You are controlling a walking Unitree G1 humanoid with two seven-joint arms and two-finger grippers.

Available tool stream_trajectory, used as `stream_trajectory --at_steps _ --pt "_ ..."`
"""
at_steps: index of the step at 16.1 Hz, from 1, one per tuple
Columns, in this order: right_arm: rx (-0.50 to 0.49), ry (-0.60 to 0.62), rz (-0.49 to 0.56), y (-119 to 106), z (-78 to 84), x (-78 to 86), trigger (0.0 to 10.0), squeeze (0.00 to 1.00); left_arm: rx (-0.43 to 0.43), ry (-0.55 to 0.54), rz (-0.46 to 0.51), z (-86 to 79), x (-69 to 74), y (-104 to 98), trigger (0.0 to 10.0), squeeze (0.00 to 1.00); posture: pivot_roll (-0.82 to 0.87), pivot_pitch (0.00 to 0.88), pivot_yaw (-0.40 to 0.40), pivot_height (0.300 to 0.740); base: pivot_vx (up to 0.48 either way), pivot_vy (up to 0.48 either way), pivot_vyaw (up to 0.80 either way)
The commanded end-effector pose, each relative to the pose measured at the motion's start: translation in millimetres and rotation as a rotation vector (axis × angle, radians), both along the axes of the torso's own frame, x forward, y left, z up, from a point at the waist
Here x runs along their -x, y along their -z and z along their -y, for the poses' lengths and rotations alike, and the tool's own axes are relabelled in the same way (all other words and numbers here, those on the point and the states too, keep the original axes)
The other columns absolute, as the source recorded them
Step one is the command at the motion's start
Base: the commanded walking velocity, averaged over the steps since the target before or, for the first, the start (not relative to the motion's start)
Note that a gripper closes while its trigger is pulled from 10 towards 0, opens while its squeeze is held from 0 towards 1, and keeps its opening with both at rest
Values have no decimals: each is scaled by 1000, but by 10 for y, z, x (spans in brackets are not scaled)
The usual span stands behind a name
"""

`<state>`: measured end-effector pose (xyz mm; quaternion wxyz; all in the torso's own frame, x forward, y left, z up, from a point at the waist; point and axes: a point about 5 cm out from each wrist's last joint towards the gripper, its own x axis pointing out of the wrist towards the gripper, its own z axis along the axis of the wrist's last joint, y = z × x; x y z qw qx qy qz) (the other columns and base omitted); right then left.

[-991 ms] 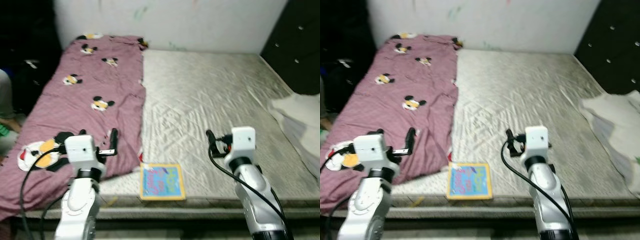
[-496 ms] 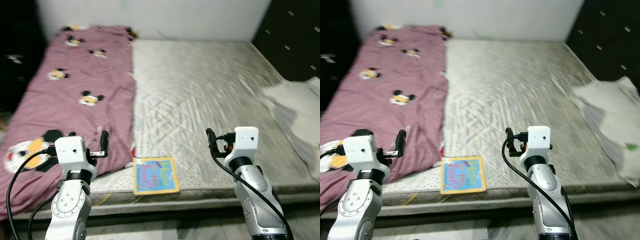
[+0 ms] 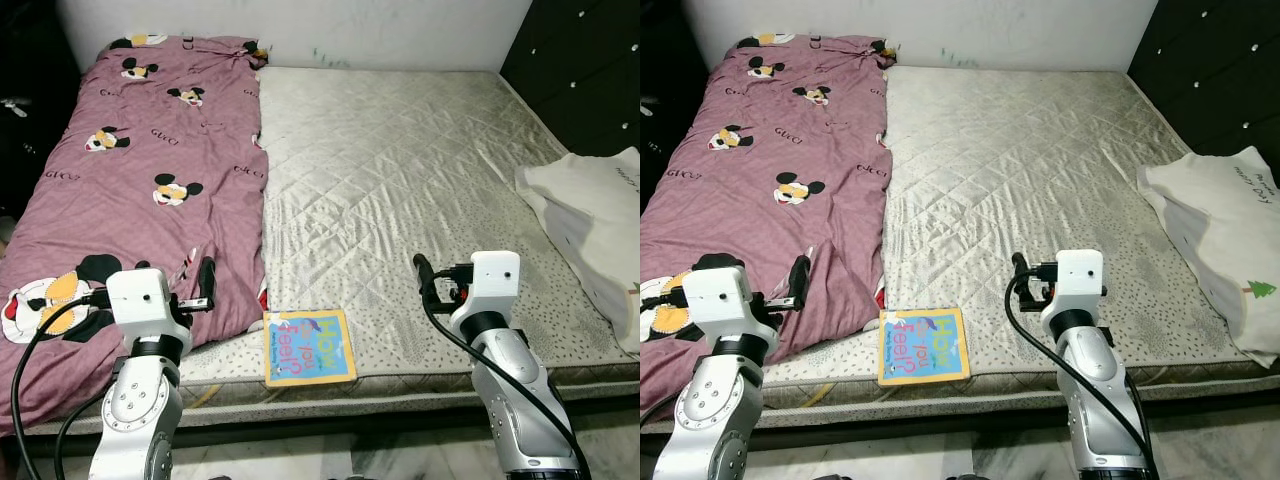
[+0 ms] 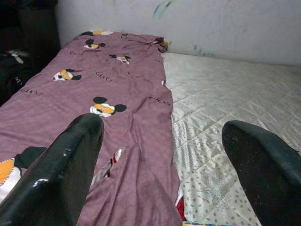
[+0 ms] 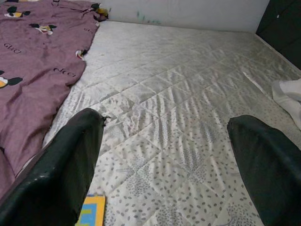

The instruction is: Clean up the room

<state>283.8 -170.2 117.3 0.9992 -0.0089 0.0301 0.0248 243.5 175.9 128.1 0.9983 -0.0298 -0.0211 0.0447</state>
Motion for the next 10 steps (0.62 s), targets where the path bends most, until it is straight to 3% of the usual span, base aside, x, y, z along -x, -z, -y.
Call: stream_trajectory --at_steps 1,10 --pt "-1 -9 8 -34 0 2 10000 0 1 -6 2 -2 -5 -23 10000 0 -34 136 -55 740 0 0 0" --pt "-5 -35 -2 -15 -17 -7 10000 0 4 -4 3 11 -17 -24 10000 0 -31 134 -59 648 0 0 0"
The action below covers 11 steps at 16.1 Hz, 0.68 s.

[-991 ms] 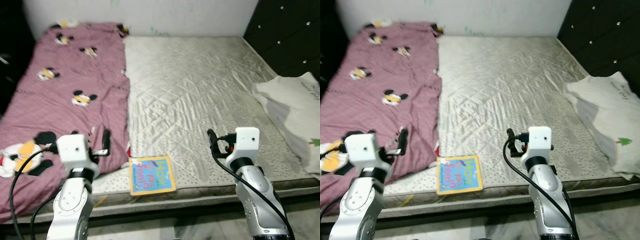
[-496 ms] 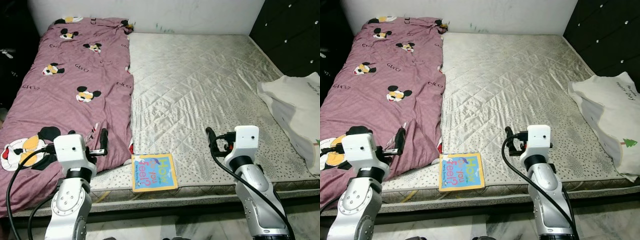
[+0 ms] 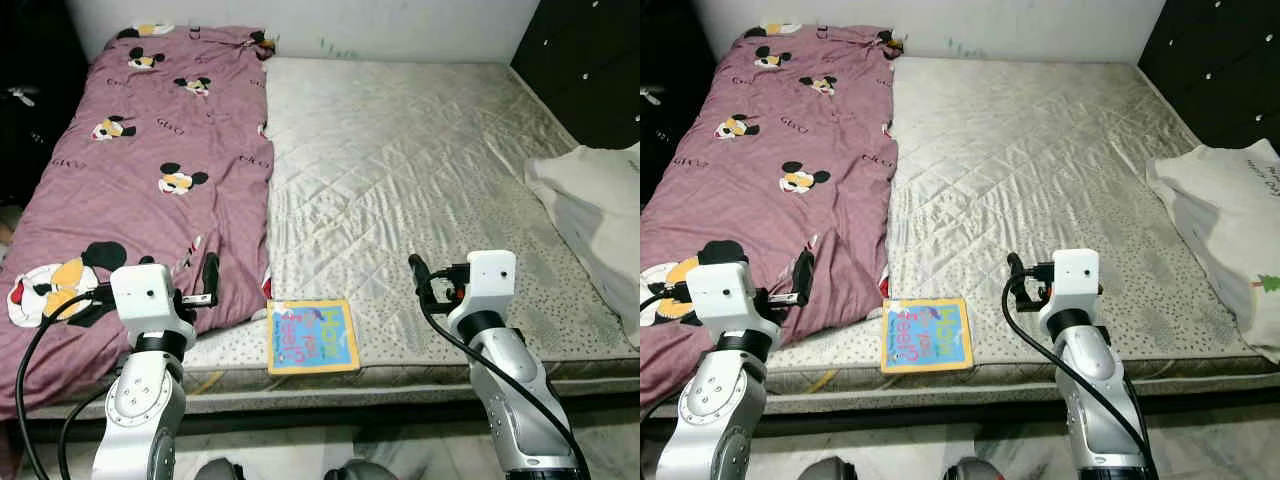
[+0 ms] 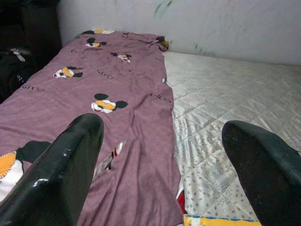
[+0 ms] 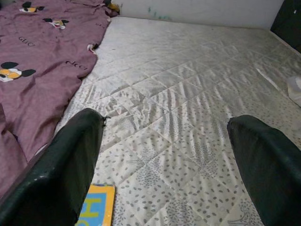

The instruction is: Clean up the room

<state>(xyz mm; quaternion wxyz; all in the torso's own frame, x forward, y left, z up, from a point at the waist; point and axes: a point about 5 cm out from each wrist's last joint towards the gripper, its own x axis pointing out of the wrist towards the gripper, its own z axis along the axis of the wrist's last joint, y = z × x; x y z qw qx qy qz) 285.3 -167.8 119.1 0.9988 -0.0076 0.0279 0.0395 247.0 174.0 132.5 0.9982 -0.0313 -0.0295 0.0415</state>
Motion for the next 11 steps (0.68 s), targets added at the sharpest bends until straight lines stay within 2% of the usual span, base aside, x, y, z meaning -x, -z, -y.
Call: stream_trajectory --at_steps 1,7,11 --pt "-1 -6 -6 5 8 8 10000 0 2 -9 -15 -6 17 20 10000 0 -33 132 -58 638 0 0 0" --pt "5 -12 -8 21 18 -1 10000 0 3 8 -5 40 -20 1 10000 0 -34 126 -58 560 0 0 0" --pt "26 -33 -6 30 -1 -16 10000 0 -6 11 1 43 -52 1 10000 0 -35 122 -58 552 0 0 0"
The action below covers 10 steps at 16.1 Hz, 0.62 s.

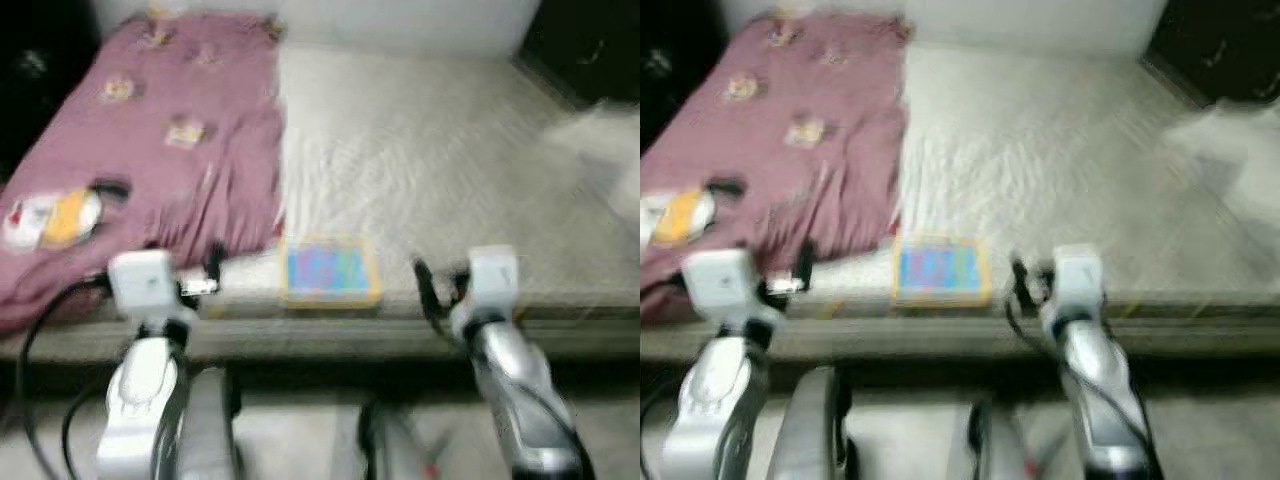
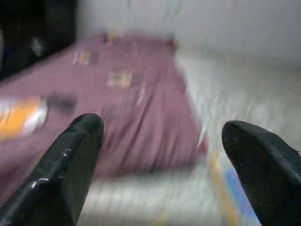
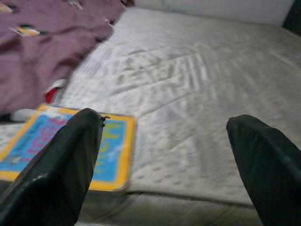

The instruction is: Clean up the room

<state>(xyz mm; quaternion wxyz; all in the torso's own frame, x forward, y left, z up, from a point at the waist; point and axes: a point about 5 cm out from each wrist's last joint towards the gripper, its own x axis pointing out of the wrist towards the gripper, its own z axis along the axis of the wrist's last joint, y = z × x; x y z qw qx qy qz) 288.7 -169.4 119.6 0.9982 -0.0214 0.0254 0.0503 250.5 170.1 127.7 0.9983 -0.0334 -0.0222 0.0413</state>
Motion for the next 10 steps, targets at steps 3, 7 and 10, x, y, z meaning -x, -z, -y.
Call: stream_trajectory --at_steps 3,7,10 --pt "2 -12 -15 44 -16 13 10000 0 -8 11 17 10 -24 -48 10000 0 -36 125 -59 552 0 0 0" --pt "5 -17 -14 49 -24 2 10000 0 -6 8 18 16 -32 -49 10000 0 -36 134 -62 552 0 0 0" --pt "7 -21 -15 52 -33 -3 10000 0 -5 7 17 16 -34 -51 10000 0 -37 142 -63 533 0 0 0"
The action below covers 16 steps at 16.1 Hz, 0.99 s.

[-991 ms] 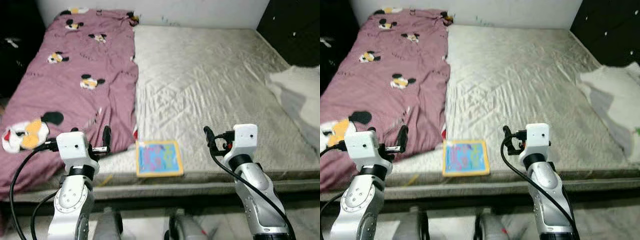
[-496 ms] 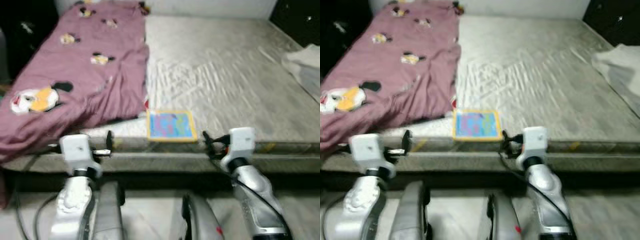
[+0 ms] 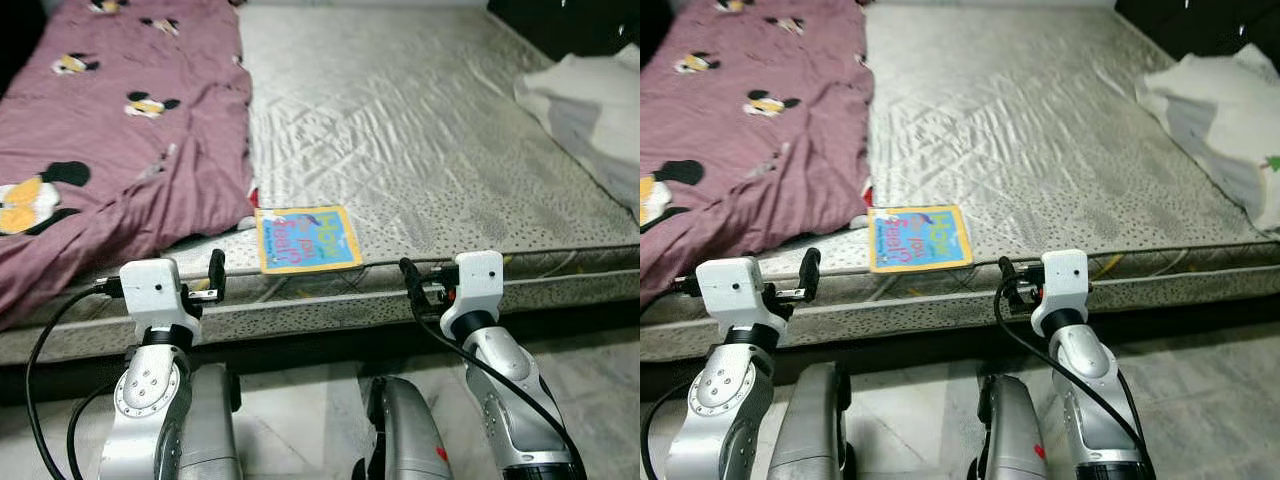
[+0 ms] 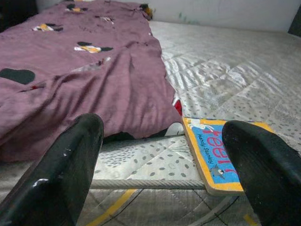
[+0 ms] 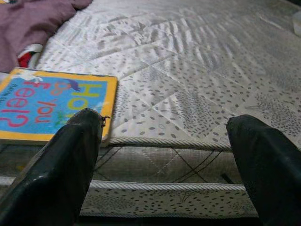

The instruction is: Clean up the room

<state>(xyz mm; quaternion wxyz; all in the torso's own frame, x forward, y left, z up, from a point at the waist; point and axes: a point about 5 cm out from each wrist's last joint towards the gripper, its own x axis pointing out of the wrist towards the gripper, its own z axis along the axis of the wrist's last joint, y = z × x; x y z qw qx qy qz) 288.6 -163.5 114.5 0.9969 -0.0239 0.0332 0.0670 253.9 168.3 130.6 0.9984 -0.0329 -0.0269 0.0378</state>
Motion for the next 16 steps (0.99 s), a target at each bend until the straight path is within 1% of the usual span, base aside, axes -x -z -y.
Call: stream_trajectory --at_steps 1,3,4,12,16 --pt "2 11 1 1 25 -4 10000 0 -3 0 7 -2 0 -22 10000 0 -38 144 -62 523 0 0 0" --pt "2 9 1 1 21 -7 10000 0 -2 0 7 1 -2 -25 10000 0 -38 146 -62 498 0 0 0" --pt "2 8 2 2 19 -8 10000 0 -2 1 8 8 -3 -26 10000 0 -38 148 -61 478 0 0 0" --pt "4 5 -4 12 10 -16 10000 0 6 20 31 23 5 -60 10000 0 -39 155 -62 478 0 0 0" --pt "5 3 -5 18 5 -20 10000 0 5 33 38 42 14 -69 10000 0 -38 158 -60 478 277 0 0"
